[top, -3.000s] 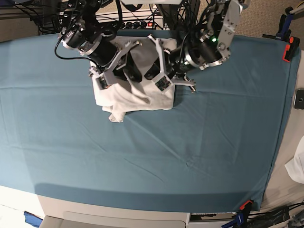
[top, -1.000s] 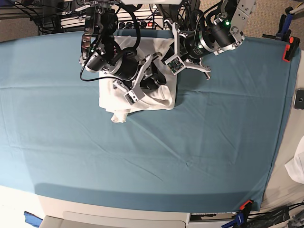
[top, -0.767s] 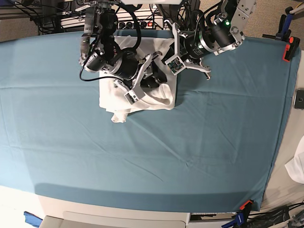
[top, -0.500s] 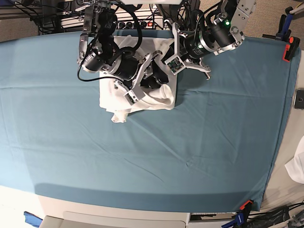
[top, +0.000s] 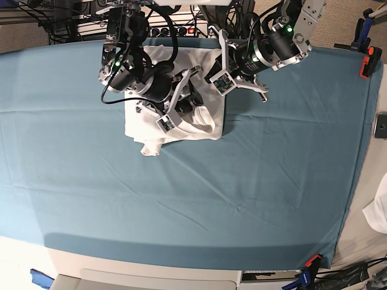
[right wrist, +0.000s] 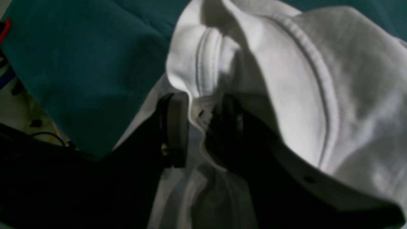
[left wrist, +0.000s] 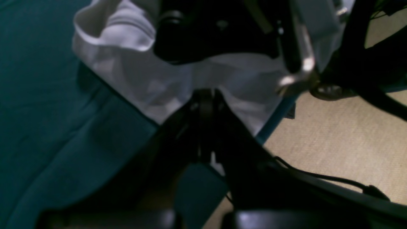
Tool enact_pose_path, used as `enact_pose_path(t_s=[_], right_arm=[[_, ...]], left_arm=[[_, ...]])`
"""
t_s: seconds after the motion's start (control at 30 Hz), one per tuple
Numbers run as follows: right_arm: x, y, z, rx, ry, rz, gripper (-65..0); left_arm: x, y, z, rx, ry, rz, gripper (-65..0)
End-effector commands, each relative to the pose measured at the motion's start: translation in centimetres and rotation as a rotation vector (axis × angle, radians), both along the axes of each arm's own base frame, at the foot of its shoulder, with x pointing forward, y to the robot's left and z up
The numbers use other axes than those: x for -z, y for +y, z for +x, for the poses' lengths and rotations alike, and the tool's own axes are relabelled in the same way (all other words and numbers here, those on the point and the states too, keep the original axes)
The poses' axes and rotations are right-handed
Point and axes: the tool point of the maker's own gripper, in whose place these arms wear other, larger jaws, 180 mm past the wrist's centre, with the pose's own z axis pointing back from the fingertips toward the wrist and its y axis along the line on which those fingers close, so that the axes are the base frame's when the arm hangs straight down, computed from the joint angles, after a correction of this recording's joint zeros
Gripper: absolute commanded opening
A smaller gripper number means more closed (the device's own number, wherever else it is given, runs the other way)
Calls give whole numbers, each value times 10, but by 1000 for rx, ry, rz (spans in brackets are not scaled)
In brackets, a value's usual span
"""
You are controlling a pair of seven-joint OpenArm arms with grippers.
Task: Fold the T-shirt properly
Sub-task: 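Press the folded layers together with both grippers on the bundle, then release the shirt and move the right gripper off the bundle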
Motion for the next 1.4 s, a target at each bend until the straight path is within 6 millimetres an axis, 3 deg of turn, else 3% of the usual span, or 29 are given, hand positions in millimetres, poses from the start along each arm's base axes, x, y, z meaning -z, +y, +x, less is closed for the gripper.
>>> enact_pose_path(t_s=[0.0,0.47,0.57,0.7,0.87,1.0,1.13,1.2,1.23,1.37], right_arm=[[-19,9,7,-16,-67,34,-465],[-67,2,13,10,-245,11,-465],[-80,-9,18,45,-298,-9,-465],[-92,-38,26,136,-350,-44,-465],[-87,-102,30,336,-327,-104,-465],[-76,-144,12,407,-269,-147,-465],[-60,-153,-20,393,-159,-102,-484],[-54,-150,-35,378,-113,-74,-625],[-50,-148,-40,370,-98,-72,-650],[-45,-146,-48,343,-81,-89,-650]], left_arm=[[-10,-3,2,3,-28,-30,-650],[4,4,5,-11,-20,25,-650],[8,12,10,-30,-49,81,-650],[12,26,17,-74,-67,136,-650],[15,50,30,-169,-101,212,-650],[11,63,40,-227,-114,215,-650],[9,69,45,-251,-111,202,-650],[9,69,45,-251,-113,201,-650],[8,68,45,-251,-116,197,-650],[8,67,44,-249,-112,191,-650]])
